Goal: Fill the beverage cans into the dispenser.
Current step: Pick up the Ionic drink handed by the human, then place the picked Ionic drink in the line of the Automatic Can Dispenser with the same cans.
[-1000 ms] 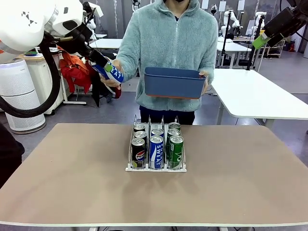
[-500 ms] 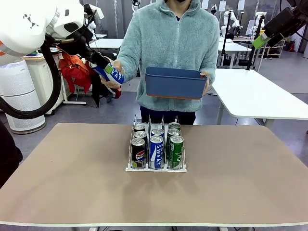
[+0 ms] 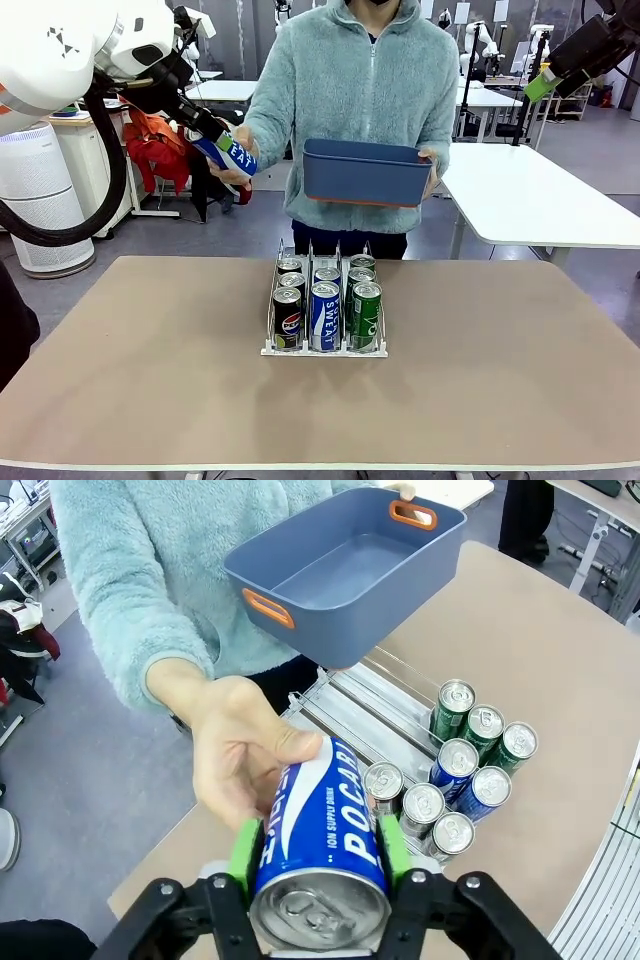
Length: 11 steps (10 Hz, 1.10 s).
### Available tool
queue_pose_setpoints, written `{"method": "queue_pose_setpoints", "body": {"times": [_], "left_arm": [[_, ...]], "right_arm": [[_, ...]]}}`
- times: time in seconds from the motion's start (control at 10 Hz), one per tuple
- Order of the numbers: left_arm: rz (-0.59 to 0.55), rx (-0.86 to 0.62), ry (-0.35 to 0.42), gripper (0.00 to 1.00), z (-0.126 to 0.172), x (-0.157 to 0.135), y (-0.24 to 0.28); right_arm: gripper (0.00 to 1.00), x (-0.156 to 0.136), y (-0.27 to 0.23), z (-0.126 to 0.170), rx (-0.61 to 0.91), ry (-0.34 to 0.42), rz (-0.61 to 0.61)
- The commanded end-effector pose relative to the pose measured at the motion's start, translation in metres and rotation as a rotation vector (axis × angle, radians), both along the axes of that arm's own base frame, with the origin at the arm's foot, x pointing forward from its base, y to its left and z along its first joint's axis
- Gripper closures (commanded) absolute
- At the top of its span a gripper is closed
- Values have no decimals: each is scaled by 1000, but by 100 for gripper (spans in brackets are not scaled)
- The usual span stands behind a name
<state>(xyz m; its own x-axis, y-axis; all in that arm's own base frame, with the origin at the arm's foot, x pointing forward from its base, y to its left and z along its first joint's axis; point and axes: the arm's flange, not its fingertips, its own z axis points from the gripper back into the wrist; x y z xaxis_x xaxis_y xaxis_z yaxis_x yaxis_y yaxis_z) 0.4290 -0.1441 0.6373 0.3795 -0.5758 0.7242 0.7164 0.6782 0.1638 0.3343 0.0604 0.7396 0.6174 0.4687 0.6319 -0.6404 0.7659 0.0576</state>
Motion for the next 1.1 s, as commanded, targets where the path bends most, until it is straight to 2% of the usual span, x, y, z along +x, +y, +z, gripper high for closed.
{"method": "queue_pose_setpoints", "body": {"times": [0.0,0.6,0.7,0.8,1.0], "left_arm": [[-4,5,12,100,0,0,3],[4,-1,2,100,5,-2,6],[39,-4,-4,100,5,-1,4],[0,-1,2,100,3,-1,2],[0,-1,2,100,3,-1,2]], "right_arm": [[0,0,1,0,0,1,0],[0,0,1,0,0,1,0],[0,0,1,0,0,1,0],[0,0,1,0,0,1,0],[0,0,1,0,0,1,0]]}}
